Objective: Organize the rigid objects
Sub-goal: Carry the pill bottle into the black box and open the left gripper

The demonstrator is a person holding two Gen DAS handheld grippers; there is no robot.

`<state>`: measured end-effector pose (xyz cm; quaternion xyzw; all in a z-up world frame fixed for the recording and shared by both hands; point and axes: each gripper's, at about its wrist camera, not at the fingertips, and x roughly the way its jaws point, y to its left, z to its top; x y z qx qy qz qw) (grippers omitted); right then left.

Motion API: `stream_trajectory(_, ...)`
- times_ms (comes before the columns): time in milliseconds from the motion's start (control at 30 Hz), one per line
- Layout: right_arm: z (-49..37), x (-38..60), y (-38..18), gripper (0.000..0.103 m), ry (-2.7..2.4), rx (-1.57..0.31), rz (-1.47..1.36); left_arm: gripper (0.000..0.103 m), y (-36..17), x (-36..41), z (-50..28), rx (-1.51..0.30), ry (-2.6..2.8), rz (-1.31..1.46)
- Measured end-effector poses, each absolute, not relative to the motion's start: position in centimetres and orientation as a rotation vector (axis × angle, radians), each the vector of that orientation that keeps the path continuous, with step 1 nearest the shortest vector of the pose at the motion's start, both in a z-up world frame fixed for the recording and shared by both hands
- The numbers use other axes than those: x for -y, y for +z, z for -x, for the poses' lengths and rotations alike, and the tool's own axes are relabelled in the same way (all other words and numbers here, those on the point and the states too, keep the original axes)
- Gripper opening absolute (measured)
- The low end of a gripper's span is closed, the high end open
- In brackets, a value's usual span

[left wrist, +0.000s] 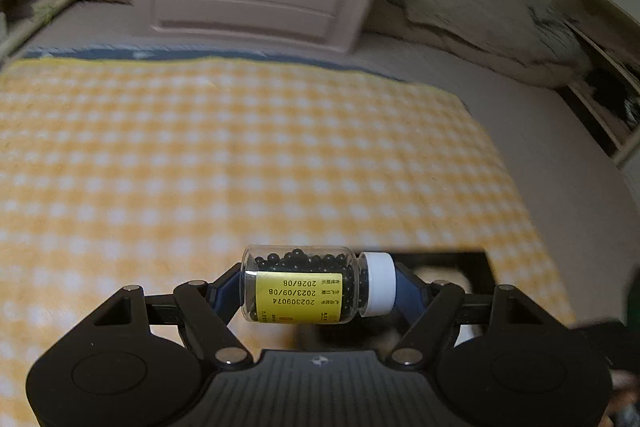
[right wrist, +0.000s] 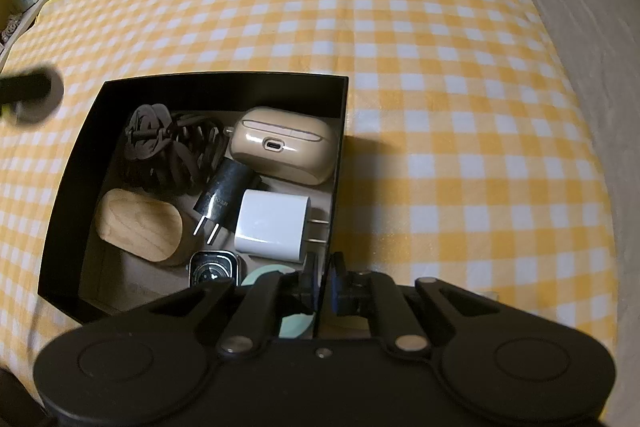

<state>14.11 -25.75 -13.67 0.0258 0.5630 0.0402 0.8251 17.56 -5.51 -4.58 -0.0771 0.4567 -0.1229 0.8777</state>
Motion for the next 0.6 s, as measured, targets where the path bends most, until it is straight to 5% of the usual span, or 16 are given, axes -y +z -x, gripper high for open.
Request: stream_trajectory(600, -14.1, 25.6, -13.7, 0.006, 0.077, -1.199, -0.049, 0.076, -7.8, 10.7, -11.4, -1.093, -0.269, 0.071)
